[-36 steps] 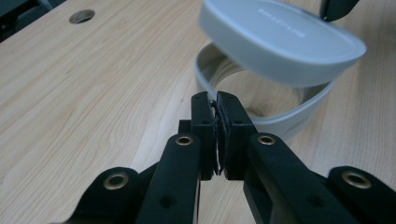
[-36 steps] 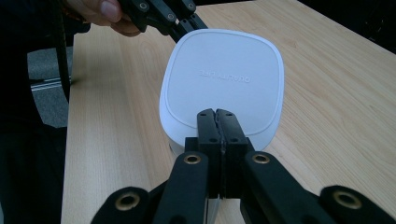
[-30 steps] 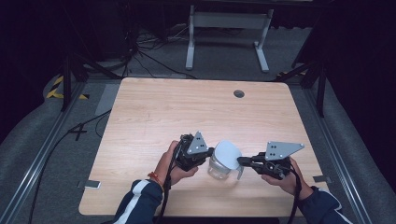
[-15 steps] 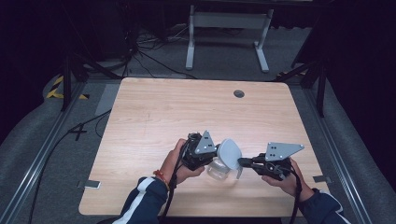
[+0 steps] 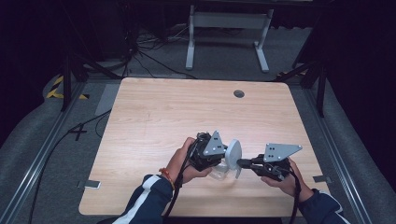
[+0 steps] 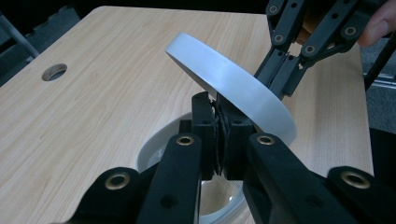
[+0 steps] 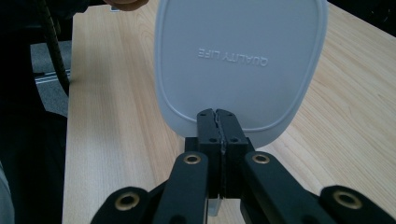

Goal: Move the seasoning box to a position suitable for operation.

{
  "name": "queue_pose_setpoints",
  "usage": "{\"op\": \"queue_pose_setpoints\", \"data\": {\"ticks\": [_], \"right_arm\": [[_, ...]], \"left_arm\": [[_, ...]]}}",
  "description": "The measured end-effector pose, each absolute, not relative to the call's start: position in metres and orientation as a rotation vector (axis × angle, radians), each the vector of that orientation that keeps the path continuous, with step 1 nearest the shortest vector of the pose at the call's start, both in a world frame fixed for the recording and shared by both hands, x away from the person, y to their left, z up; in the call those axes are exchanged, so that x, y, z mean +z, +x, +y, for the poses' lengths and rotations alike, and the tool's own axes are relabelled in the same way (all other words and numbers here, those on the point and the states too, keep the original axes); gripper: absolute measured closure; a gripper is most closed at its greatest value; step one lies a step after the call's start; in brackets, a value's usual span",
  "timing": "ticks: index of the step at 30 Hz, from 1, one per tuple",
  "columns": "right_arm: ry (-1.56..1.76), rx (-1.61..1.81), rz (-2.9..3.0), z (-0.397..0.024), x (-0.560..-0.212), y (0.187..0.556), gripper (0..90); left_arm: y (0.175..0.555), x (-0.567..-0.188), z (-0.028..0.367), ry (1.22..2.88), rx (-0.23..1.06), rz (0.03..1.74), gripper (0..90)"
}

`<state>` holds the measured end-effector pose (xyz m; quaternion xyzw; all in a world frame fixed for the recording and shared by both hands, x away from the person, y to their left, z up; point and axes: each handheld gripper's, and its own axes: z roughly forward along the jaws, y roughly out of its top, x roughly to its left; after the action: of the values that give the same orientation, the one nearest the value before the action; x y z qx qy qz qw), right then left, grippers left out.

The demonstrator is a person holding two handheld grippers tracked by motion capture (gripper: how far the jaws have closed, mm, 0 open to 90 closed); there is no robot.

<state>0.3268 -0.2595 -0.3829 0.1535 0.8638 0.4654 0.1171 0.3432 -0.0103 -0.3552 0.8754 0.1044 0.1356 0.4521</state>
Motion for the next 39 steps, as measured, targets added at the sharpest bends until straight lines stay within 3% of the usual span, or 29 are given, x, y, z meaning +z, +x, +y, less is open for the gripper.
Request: {"op": "queue_pose_setpoints", "data": {"ticks": [22, 39], "right_arm": [[0.442, 1.321, 2.552, -0.267, -0.392, 0.323, 90.0], [0.458, 1.301, 2.534, -0.272, -0.388, 0.327, 90.0]], "left_arm": [[0.333, -0.355, -0.033, 2.17, 0.325, 0.195, 85.1], [0.337, -0.356, -0.007, 2.167, 0.38, 0.266, 83.9]]}}
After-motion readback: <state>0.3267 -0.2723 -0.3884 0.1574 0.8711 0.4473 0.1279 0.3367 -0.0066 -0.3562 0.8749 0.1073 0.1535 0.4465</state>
